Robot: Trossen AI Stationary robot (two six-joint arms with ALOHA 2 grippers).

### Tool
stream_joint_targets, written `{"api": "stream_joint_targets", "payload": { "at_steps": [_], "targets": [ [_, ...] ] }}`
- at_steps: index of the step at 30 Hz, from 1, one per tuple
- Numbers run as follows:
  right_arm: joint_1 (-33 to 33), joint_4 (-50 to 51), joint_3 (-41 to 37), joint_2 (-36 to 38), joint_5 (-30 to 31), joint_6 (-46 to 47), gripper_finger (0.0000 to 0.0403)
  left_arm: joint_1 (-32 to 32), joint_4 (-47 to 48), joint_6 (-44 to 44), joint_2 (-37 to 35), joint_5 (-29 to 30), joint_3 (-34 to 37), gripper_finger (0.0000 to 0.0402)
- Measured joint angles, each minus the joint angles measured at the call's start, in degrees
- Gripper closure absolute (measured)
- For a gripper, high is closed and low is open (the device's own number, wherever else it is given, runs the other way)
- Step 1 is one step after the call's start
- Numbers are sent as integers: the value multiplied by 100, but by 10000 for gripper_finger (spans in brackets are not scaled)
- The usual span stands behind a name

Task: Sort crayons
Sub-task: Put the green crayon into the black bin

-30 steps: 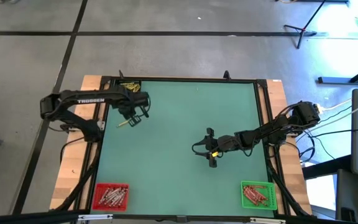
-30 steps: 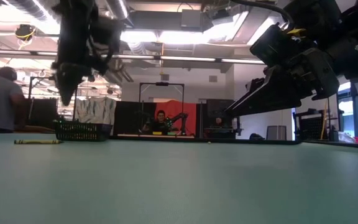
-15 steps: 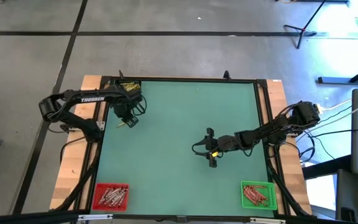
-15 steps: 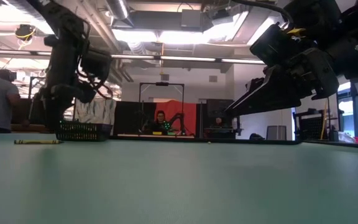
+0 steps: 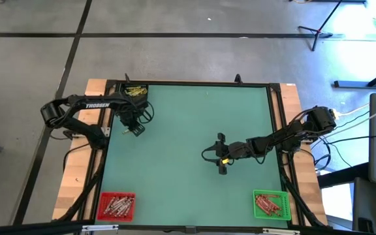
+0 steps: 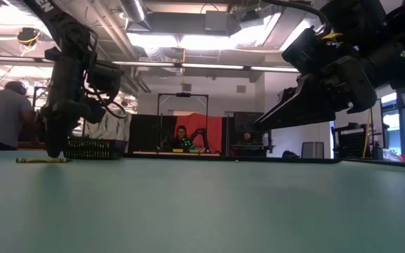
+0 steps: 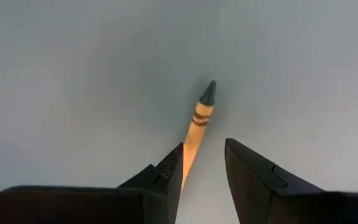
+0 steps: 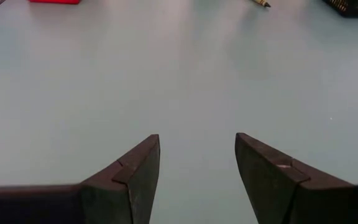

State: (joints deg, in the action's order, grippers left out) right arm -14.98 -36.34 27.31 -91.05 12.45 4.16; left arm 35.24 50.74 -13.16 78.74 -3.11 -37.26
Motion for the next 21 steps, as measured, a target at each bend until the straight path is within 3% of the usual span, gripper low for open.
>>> {"api": "stream_joint_targets", "payload": {
  "at_steps": [6, 13, 21],
  "targets": [
    [0, -6, 0, 0, 0, 0, 196, 0, -53, -10, 143, 32, 18, 300],
    [0, -3, 0, 0, -2, 0, 196, 2, -21, -16, 808, 57, -49, 300],
    [1, -4, 0, 0, -2, 0, 196, 0, -9, 28, 871, 161, -138, 312]
  ]
}}
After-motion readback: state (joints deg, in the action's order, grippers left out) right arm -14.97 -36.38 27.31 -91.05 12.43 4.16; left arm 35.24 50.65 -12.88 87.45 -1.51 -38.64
